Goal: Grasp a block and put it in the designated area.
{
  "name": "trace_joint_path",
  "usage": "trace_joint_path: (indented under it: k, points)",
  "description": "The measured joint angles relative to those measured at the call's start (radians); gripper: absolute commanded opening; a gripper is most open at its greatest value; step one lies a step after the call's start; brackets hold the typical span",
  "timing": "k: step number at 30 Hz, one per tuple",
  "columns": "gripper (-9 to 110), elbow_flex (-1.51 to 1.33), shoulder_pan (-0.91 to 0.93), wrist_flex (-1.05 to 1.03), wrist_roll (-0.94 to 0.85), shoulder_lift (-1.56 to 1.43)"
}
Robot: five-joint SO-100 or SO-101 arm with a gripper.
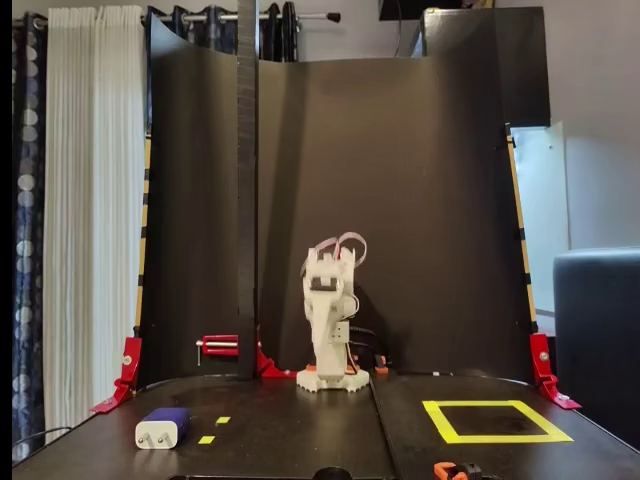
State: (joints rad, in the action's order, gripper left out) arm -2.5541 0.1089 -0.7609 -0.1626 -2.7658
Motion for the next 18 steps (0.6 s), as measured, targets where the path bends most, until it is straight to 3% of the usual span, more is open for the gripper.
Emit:
trace_joint_path:
  k: [18]
  points:
    - [0,0.672,0.127,-0.187,-0.672,0.638]
